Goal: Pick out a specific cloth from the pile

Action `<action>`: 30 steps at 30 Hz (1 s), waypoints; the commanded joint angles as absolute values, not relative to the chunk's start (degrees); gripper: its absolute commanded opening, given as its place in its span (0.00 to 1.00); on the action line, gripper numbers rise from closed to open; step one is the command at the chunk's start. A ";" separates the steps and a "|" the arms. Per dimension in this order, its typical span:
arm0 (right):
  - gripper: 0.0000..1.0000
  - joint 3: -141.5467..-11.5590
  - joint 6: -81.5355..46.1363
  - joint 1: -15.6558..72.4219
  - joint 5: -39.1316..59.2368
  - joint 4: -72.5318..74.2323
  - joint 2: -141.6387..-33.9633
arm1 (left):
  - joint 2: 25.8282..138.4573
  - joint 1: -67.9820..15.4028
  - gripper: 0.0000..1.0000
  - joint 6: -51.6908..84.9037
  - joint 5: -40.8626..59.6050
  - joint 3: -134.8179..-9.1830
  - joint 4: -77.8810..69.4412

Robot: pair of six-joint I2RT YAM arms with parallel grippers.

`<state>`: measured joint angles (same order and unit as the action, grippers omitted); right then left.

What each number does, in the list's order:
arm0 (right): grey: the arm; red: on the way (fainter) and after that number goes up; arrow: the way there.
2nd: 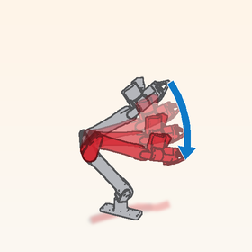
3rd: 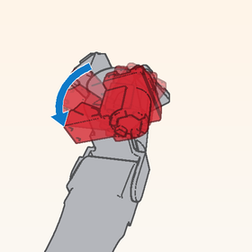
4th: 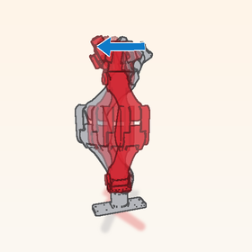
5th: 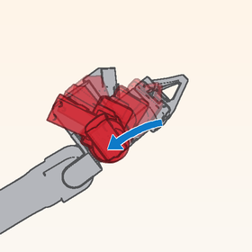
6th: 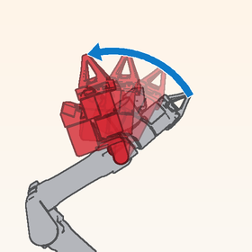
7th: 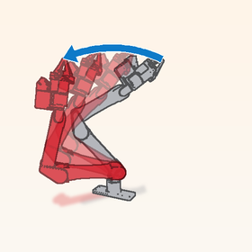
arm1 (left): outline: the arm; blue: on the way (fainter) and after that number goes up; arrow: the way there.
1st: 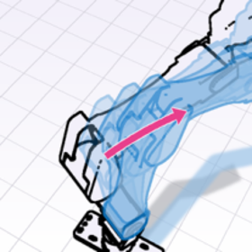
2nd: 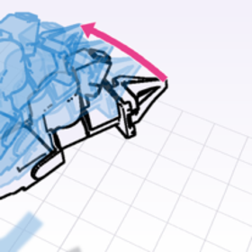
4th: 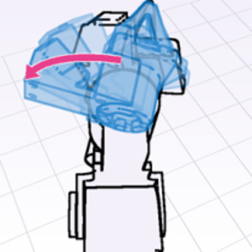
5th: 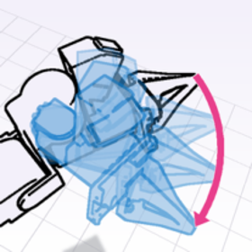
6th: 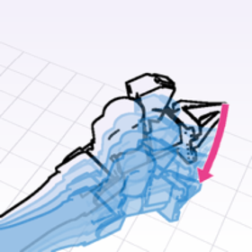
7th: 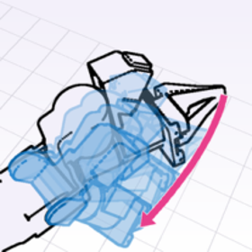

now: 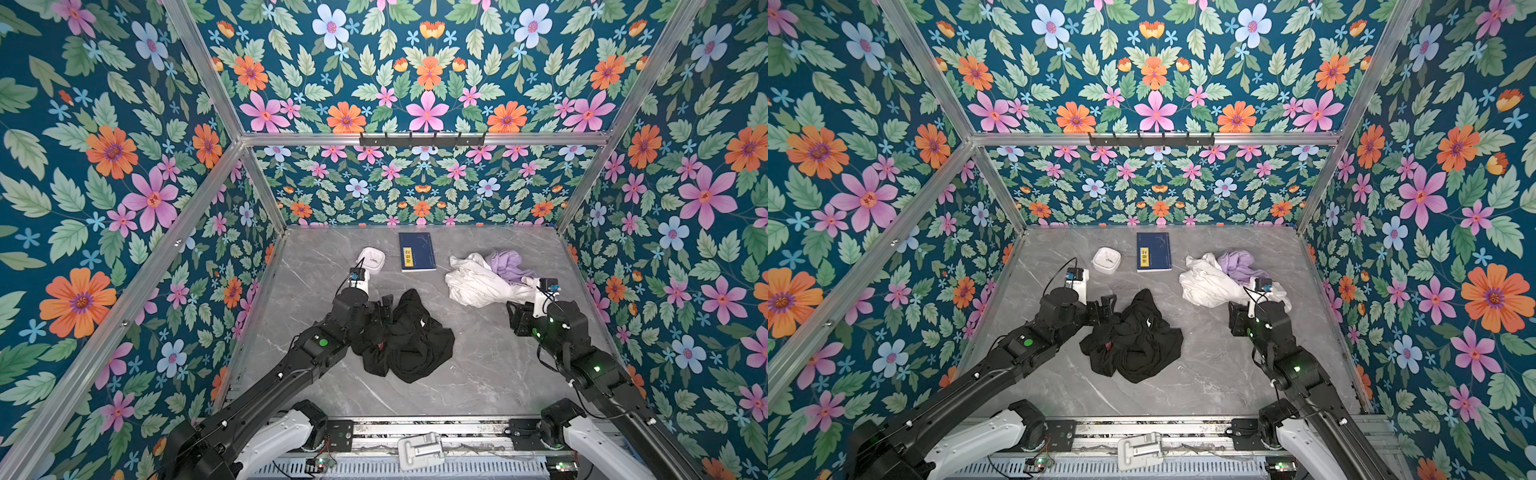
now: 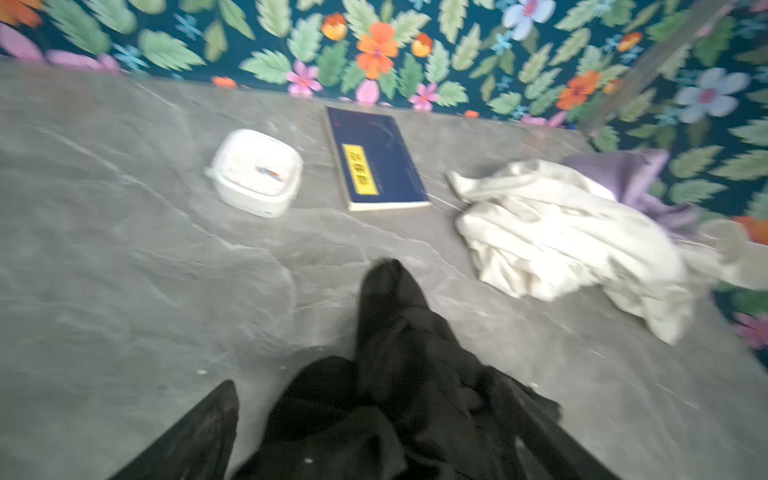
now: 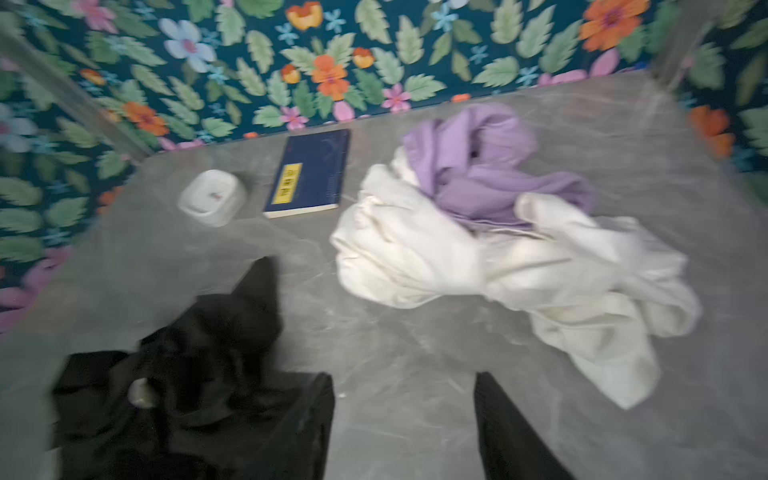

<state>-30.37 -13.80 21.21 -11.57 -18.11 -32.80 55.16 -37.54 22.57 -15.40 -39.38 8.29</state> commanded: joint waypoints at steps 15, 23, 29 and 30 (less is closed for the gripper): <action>0.89 1.57 9.47 16.47 -20.47 43.91 -41.70 | 55.89 -6.16 0.84 -1.28 -14.28 -9.93 -34.97; 0.87 1.58 5.14 9.23 -12.81 43.92 -40.50 | 75.94 -4.17 0.74 -5.51 -6.64 -11.26 -60.03; 0.92 1.41 4.14 9.06 -13.18 56.75 -53.32 | 88.36 -3.10 0.76 -1.60 -6.76 -11.58 -74.83; 0.92 1.47 4.39 8.97 -13.27 59.51 -55.22 | 91.19 -3.08 0.76 -1.51 -7.03 -11.56 -77.82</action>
<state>-0.36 5.61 9.10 -13.56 48.51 -52.27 86.67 -3.25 -2.68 -8.21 -11.99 -65.69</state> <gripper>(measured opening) 0.922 0.755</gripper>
